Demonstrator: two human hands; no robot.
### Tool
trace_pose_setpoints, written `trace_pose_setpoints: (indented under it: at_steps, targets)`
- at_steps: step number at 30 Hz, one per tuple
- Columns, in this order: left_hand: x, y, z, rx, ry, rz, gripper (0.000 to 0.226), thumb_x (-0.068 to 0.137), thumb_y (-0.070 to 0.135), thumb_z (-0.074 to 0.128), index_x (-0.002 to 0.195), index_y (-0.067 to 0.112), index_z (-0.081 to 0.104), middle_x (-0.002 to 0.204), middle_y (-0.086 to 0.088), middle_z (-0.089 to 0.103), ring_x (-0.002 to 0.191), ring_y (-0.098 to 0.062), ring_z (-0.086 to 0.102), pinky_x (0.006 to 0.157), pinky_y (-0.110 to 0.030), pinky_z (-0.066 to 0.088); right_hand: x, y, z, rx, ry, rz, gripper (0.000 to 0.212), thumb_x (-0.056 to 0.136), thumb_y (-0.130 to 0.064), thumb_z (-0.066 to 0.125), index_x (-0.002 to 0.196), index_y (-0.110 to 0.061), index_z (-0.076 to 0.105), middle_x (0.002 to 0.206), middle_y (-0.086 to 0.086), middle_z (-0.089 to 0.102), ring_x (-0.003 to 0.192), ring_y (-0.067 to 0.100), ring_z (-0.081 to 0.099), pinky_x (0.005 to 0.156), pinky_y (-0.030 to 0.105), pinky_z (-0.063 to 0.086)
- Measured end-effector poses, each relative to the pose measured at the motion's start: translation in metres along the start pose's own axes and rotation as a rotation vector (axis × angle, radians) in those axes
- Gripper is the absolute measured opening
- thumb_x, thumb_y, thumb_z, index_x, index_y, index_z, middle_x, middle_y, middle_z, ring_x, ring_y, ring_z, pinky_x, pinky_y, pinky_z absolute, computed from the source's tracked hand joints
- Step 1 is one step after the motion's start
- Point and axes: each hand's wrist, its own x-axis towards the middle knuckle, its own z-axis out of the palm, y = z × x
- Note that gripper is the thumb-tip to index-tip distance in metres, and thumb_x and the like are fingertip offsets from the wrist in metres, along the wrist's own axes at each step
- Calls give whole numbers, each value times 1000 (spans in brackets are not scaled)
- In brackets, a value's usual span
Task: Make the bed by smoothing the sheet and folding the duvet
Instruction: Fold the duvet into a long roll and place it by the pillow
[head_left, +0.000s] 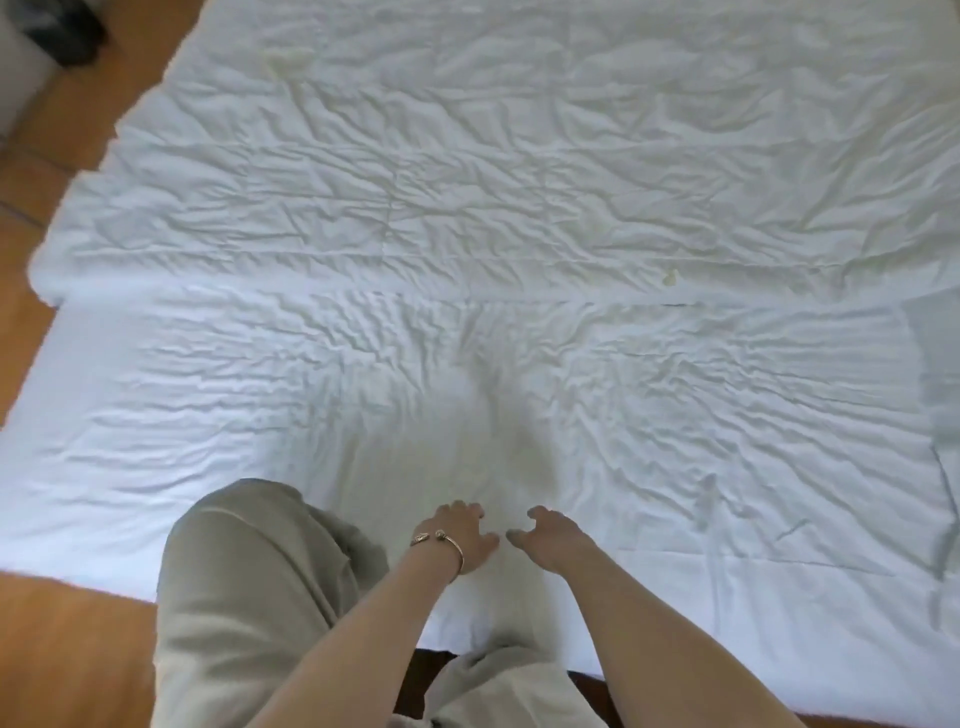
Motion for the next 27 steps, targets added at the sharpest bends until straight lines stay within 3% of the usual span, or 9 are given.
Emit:
trace_pose_setpoints:
  at_steps: [6,11,17,21,27]
  targets:
    - [-42,-73,36,-194,-9,-148,55,95,48,41,143,22,37,146,-5,38,132,-25,40,105,-38,37,-17,-26,62,-132,-151,-87,69,93,-51,46,150,-17,27,152,3,34,135,22,39,107,35,37]
    - [-72,-151,45,-339,-1,-212,53,96,45,43,141,18,41,146,-7,39,133,-24,39,107,-32,34,-30,-87,93,-295,-228,-81,65,96,-45,45,148,-9,30,151,8,35,136,25,38,109,33,32]
    - [-66,-261,7,-353,14,-177,51,96,44,40,137,14,45,142,-5,44,128,-23,44,102,-34,38,-22,-211,115,-322,-112,-98,59,94,-49,49,138,-10,43,141,8,47,126,25,48,102,35,39]
    - [-43,-343,-39,-305,99,-152,49,95,44,37,136,18,45,138,-4,47,122,-23,50,98,-37,44,-23,-298,134,-262,-44,-76,71,95,-53,47,150,-14,27,155,5,30,139,25,34,112,39,31]
    - [-32,-416,-70,-181,21,-98,52,94,45,37,137,15,45,138,-5,48,121,-23,51,97,-35,44,-27,-394,152,-319,-10,-9,74,91,-61,43,152,-23,25,156,2,27,142,27,28,114,43,29]
